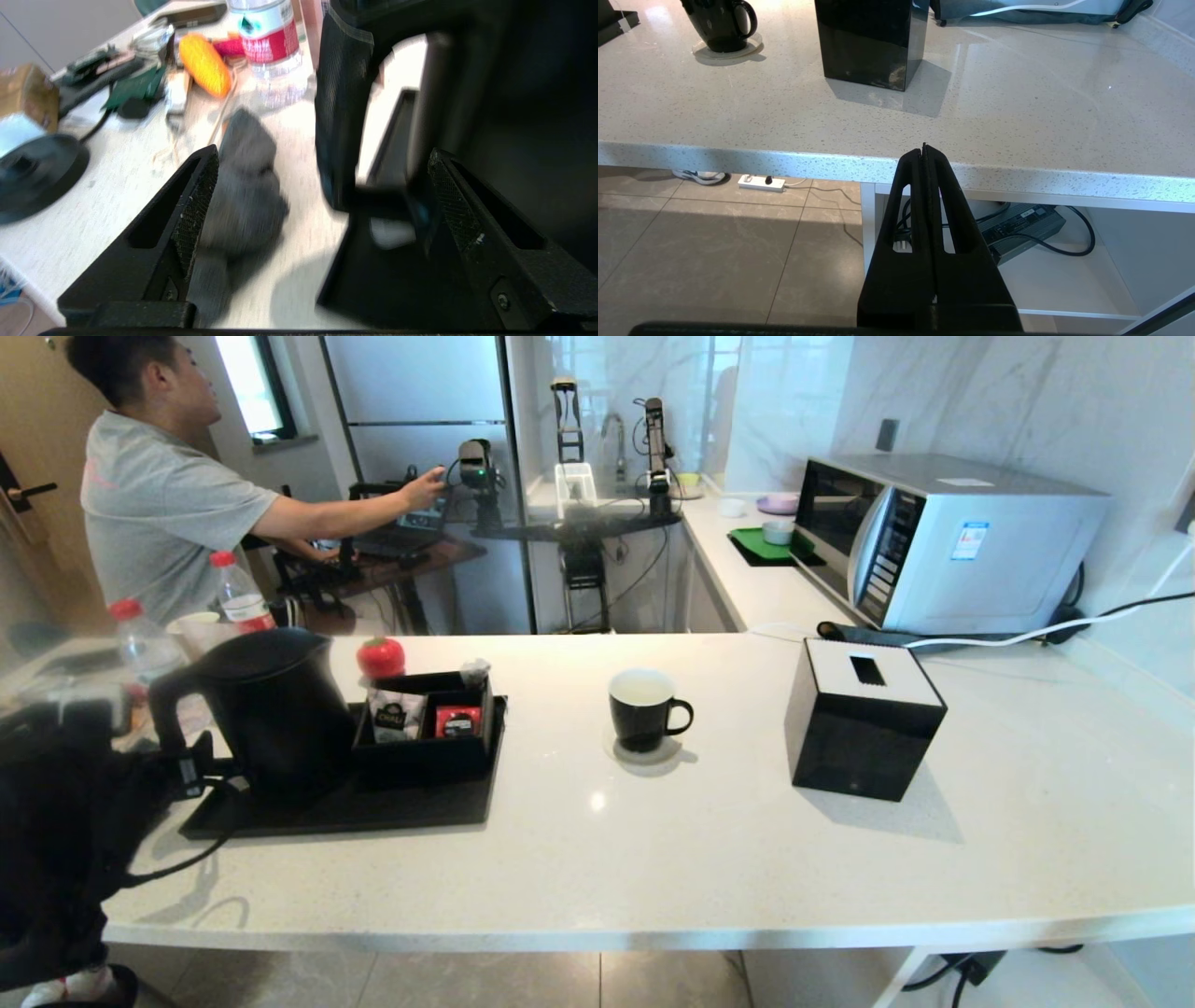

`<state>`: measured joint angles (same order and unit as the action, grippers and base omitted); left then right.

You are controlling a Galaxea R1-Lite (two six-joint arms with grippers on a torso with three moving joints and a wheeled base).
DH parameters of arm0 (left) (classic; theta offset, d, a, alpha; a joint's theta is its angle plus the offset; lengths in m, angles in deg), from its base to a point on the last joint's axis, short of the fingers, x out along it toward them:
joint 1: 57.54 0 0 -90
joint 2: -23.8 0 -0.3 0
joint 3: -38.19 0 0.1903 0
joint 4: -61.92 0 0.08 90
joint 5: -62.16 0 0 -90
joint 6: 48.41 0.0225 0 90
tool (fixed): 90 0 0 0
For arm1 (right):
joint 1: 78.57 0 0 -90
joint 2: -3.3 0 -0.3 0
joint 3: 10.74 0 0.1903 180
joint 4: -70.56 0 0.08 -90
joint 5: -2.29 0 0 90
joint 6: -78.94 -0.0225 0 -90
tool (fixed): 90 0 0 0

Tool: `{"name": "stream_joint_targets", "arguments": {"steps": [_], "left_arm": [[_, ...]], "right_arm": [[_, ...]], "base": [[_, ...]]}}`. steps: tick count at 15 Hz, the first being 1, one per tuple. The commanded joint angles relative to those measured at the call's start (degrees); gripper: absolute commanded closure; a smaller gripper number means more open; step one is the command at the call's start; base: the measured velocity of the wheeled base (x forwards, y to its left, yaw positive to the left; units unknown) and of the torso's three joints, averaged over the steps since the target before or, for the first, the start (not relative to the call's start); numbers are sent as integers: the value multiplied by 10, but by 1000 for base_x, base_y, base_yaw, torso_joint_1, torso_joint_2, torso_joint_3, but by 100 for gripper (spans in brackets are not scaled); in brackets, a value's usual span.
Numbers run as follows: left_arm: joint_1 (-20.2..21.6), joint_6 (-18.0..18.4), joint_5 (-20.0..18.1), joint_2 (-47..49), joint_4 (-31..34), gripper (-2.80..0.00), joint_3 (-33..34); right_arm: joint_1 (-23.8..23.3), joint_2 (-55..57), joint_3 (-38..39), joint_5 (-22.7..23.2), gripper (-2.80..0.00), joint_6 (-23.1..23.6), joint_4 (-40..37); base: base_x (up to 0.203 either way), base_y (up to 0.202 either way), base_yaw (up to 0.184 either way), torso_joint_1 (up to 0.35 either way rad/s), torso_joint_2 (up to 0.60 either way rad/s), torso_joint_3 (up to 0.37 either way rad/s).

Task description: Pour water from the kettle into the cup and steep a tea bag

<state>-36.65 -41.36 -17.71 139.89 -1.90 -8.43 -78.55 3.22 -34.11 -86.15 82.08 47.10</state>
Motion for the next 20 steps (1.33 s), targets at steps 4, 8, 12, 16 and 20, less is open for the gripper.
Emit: {"name": "stream_joint_targets", "arguments": {"steps": [4,8,12,16,20], "left_arm": [[-4,3,0,-105,-28,-280,98],[-3,7,-5,-157,-28,0,148],[-3,18,-15,-210,-28,0,198],[-7,17,-70,-271,-18,0,232],[-17,11,-114,-291,-11,0,231]], "right_arm": [[1,1,0,0,0,0,0],[1,1,0,0,0,0,0],[1,1,0,0,0,0,0],[1,1,0,0,0,0,0],[0,1,0,0,0,0,0]], "base": [[0,0,0,0,0,0],[0,0,0,0,0,0],[0,0,0,0,0,0],[0,0,0,0,0,0],[0,0,0,0,0,0]]}}
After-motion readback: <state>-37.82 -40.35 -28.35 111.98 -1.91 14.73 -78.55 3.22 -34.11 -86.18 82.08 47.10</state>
